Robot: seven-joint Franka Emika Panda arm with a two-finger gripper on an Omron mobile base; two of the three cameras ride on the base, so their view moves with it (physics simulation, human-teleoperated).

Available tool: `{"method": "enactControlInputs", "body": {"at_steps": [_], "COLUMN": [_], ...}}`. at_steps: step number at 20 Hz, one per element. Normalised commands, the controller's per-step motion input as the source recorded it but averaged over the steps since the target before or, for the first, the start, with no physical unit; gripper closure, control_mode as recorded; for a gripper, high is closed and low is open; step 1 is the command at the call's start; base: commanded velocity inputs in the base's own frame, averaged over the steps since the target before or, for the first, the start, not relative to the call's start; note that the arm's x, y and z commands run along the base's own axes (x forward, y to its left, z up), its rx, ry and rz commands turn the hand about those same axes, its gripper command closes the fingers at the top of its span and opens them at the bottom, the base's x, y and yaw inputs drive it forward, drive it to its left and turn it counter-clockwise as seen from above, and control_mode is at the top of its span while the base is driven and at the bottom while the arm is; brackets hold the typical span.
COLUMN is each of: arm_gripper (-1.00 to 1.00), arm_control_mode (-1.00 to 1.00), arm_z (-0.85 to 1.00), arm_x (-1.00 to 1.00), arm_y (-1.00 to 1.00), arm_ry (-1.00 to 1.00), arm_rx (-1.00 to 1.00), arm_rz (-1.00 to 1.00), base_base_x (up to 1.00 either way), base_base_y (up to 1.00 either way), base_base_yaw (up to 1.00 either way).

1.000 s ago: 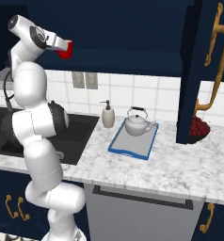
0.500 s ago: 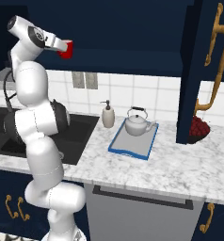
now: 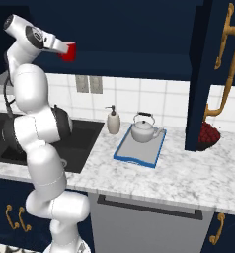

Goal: Pick the kettle from the counter and place it on the tray. Then pick the mug from the cabinet and place it on the tray. Then close the cabinet doors.

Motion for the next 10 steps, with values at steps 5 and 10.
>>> {"method": "enactControlInputs", "body": {"at_steps": [5, 10], "arm_gripper": [1.00, 1.00], "arm_control_mode": [-1.00, -1.00], "arm_z": [0.01, 0.00], "arm_x": [-0.84, -0.93], "arm_y": [-0.31, -0.39], "arm_ry": [-0.08, -0.10], "arm_rx": [0.14, 0.21], "arm_rz": [0.11, 0.12], "base_base_x": [0.00, 0.00], "base_base_y": [0.00, 0.00], "base_base_yaw": [0.00, 0.00]}}
